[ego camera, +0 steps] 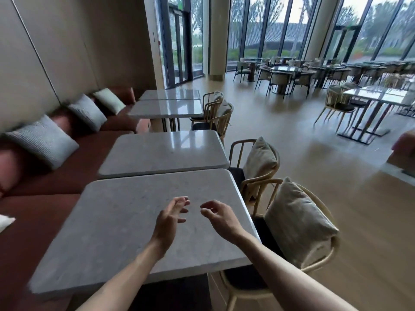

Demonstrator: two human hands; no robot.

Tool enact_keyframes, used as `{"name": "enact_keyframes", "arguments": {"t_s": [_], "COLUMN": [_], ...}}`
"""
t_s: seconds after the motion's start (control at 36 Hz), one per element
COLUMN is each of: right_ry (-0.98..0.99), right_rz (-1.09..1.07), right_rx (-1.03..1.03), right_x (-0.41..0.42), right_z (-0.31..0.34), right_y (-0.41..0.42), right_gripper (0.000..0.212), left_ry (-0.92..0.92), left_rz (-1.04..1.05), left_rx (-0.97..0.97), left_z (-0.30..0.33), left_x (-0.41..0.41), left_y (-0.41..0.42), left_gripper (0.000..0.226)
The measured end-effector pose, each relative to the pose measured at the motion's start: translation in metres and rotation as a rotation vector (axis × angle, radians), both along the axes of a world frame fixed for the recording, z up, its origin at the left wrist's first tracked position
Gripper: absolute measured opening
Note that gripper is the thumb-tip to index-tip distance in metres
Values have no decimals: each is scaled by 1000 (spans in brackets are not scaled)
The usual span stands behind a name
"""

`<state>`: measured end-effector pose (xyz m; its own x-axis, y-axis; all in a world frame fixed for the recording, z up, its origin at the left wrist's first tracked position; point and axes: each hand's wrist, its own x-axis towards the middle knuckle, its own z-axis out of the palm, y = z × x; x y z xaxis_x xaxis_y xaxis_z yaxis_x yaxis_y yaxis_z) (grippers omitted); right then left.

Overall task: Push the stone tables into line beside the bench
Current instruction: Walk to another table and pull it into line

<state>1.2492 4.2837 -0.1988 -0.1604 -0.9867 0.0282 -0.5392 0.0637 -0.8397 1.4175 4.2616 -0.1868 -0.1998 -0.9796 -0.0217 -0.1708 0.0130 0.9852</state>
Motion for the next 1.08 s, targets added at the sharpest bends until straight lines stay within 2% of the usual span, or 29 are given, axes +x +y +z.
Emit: {"name": "enact_keyframes", "arguments": {"t_s": [0.28, 0.47, 0.64, 0.75, 0.89, 1.0, 1.08], "right_ry": [13, -100, -184, -297, -324, -316, -330], "right_rz": [98, 111, 131, 119, 118, 116, 149], "right_rx": [-37, -83, -115, -174, -193, -149, -87], "right_x": [68, 113, 114, 91, 24, -53, -111], "right_z": [35, 44, 49, 60, 60, 37, 12], "right_y": [-26, -55, -76, -79, -76, -81, -92], "right_gripper": [26, 19, 13, 14, 14, 13, 14], "left_ry": [101, 112, 144, 158, 128, 130, 123], "left_rz": [95, 122, 161, 195, 181, 185, 204], "left_rx": [-12, -12, -44, -58, -41, -19, -36], "left_z": [25, 28, 41, 46, 30, 3, -21], "left_x": [68, 108, 111, 84, 13, -65, -127], "left_y": [-21, -26, -35, -44, -49, -54, -59], "left_gripper": [27, 28, 28, 28, 29, 28, 40]}}
